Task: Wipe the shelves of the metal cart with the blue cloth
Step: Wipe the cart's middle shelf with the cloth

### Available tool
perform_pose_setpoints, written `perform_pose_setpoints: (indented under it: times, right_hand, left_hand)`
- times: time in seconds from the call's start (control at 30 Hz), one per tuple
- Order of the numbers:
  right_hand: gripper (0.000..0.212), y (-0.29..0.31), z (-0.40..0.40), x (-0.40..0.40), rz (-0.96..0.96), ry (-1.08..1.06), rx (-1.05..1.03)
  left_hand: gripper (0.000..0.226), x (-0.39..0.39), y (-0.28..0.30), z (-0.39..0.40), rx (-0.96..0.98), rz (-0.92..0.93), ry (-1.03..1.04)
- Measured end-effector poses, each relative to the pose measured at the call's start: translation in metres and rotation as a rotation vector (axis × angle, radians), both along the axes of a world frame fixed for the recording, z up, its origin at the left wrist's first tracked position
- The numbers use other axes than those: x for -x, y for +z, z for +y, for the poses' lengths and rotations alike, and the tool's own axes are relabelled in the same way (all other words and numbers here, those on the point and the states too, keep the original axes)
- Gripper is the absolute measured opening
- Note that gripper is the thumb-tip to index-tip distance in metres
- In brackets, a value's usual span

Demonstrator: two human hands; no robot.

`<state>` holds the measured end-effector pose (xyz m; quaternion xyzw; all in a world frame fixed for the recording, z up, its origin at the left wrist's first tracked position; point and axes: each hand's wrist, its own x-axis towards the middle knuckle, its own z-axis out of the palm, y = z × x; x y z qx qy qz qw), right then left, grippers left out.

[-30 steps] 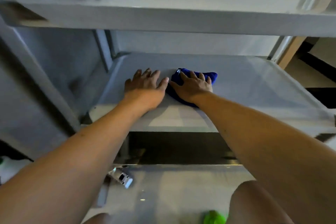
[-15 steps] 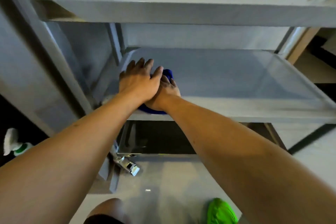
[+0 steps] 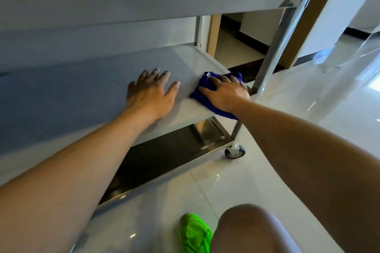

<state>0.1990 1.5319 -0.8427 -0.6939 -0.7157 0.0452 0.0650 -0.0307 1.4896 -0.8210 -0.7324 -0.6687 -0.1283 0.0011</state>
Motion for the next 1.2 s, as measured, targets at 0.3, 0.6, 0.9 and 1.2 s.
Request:
perform_pose_setpoints:
  times: [0.3,0.6,0.9,1.2]
  right_hand:
    - [0.087,0.002,-0.027,0.047,-0.031,-0.038,0.044]
    - [0.08,0.001,-0.11,0.269,-0.046,0.465,0.007]
    - [0.072,0.003,-0.188,0.388,-0.046,0.743,-0.032]
    - [0.073,-0.029,-0.22,0.356,-0.021,0.928,-0.395]
  left_hand:
    - [0.071,0.092,-0.004,-0.05,0.036,0.043,0.171]
    - [0.067,0.198,-0.008,-0.163,-0.05,0.037,0.446]
    - [0.057,0.237,-0.037,-0.285,-0.197,-0.075,0.559]
    - [0.052,0.236,-0.064,-0.322,-0.213,-0.134,0.588]
